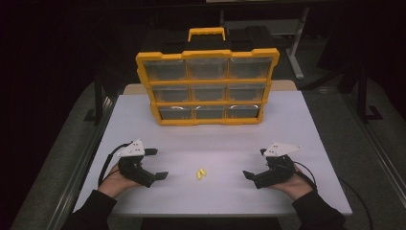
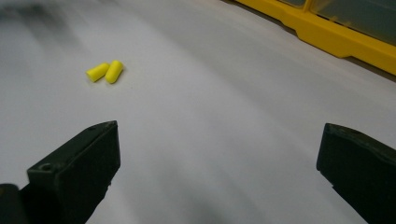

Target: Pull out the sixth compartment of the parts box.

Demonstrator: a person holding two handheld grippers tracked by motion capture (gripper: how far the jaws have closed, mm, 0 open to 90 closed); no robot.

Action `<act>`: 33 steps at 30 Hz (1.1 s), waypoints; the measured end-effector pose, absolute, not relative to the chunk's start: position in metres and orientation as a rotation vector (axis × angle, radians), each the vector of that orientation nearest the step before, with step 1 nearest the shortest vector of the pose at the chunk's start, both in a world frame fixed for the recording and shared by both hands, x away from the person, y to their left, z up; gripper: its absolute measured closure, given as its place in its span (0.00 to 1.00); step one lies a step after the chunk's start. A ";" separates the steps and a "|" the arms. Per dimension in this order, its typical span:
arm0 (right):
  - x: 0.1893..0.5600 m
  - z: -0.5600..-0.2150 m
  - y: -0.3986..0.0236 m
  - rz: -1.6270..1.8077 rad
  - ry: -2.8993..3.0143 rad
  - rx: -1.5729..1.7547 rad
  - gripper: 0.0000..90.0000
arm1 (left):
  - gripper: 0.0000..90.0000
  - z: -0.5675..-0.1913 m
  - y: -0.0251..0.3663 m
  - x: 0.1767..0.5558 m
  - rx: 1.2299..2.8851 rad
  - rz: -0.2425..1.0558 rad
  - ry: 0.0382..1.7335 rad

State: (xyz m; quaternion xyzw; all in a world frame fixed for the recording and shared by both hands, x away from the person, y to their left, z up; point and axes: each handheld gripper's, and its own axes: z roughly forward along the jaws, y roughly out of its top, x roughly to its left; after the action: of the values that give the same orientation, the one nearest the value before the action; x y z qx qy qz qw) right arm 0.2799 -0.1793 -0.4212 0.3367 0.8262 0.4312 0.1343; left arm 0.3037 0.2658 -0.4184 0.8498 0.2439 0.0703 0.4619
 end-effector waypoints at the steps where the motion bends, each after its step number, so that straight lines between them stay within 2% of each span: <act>1: 0.280 -0.421 -0.179 1.250 2.395 0.976 0.00 | 0.00 -0.418 0.266 0.304 2.089 0.172 0.599; 33: 0.294 -0.416 -0.163 1.263 2.419 0.948 0.00 | 0.00 -0.418 0.266 0.304 2.076 0.180 0.603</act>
State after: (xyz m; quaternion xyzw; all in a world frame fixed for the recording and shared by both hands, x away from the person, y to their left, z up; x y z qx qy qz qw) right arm 0.2939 -0.1630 -0.4165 0.3255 0.8307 0.4337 0.1261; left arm 0.3044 0.2661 -0.4180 0.8461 0.2457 0.0732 0.4673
